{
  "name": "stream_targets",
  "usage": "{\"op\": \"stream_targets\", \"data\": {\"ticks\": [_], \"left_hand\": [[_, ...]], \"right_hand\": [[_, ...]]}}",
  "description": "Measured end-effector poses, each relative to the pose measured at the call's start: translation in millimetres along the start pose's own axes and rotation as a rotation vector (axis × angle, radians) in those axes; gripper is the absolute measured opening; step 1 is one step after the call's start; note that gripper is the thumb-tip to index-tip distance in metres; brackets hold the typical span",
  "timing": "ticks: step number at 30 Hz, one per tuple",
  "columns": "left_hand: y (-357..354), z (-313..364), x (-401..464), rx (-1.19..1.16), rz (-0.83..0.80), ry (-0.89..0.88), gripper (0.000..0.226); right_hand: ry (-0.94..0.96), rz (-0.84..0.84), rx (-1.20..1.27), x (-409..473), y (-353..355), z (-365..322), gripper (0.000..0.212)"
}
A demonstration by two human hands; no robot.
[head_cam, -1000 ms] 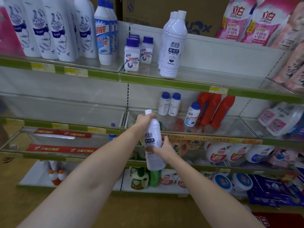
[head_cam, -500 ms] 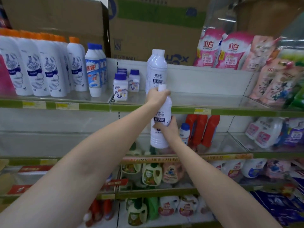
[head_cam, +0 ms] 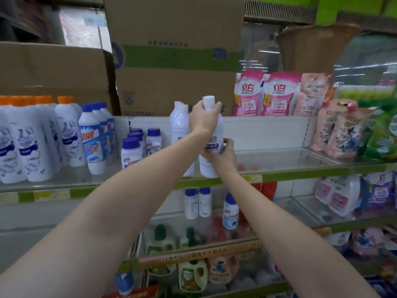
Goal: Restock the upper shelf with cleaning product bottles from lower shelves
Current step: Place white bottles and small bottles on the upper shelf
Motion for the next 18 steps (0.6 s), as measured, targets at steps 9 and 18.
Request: {"op": "stream_targets", "data": {"ticks": [9,18], "left_hand": [[-30.2,-18.2,58.5,0.380,-0.075,-0.033,0.026],[-42.1,-9.8,119.7,1.166,-0.377,0.062,0.051]], "right_hand": [[-0.056,-0.151,0.023,66.7,1.1,51.8,0.059],[-0.087,-0.319,0.023,127.4,-25.0,78.9,0.059]]}}
Point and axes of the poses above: each hand's wrist, its own x-axis towards the middle knuckle, its own y-axis out of the back of the hand, z = x × y, the point moved 6 cm from there along x, towards the middle knuckle, and after that the axes turned 9 degrees about -z, right-handed, at the moved point
